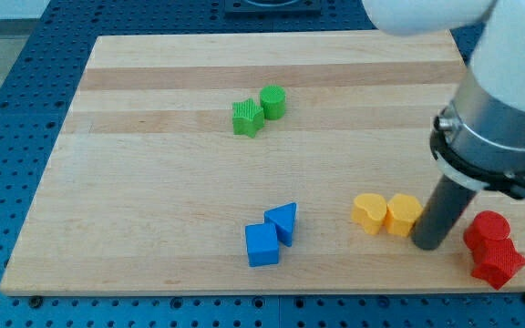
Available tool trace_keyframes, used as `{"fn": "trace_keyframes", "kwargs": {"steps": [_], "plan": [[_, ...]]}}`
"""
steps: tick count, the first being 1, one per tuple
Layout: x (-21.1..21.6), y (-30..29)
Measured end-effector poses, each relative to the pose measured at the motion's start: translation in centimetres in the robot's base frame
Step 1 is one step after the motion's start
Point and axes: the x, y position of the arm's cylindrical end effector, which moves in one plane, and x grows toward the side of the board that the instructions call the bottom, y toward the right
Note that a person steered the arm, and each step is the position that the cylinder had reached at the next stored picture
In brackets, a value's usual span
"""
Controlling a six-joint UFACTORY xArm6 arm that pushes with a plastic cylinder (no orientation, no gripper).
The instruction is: Separate the yellow hexagon from from yellow heart
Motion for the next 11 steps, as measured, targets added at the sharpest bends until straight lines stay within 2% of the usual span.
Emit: {"fn": "trace_keyframes", "kwargs": {"steps": [3,4,6,7,8,10,11], "plan": [[-0.7,-5.9],[-1.6,-5.2],[-0.4,-2.1],[-2.4,-1.2],[-7.6,-1.2],[-9.3,-1.2],[-14.5,1.0]]}}
